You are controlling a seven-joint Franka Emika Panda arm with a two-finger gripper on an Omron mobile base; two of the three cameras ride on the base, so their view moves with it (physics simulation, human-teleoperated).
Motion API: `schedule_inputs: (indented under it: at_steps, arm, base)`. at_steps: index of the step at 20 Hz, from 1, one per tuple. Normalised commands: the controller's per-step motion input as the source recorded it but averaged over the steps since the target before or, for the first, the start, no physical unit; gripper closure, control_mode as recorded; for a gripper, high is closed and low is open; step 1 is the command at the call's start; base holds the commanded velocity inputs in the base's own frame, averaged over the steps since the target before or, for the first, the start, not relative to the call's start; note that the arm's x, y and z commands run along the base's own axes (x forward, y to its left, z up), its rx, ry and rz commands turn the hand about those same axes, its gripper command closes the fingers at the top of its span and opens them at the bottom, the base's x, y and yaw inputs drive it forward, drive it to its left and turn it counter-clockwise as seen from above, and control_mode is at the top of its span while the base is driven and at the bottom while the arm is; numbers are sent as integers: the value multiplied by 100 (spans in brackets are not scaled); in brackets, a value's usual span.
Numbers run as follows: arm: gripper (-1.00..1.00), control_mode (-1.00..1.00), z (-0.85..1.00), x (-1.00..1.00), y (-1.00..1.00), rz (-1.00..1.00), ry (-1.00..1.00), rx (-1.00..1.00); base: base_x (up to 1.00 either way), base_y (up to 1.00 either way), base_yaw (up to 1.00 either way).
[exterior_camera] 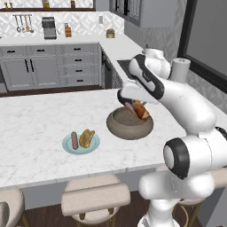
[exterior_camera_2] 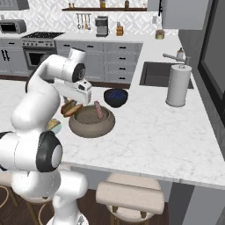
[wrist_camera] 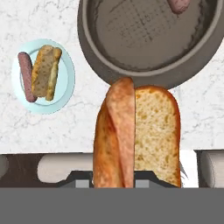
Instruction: Place one bun and one sausage from the bowl on each plate.
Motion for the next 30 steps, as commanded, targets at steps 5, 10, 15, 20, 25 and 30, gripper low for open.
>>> schedule_inputs:
  at_steps: [5, 10, 15, 20, 25, 30]
  arm:
    - [100, -100, 14, -99, 1, 5, -12, 0]
    - [100, -100, 0, -63, 1, 0, -4, 0]
    - [100, 100, 0, 0, 0, 0, 0, 0]
    - [100, 100, 0, 0, 0, 0, 0, 0]
    - [100, 100, 0, 0, 0, 0, 0, 0]
    - [100, 100, 0, 0, 0, 0, 0, 0]
  base:
    - [0, 0, 0]
    - [0, 0, 0]
    - [-54, 79, 0]
    - [-21, 100, 0]
    - [-9, 100, 0]
    - [-2, 100, 0]
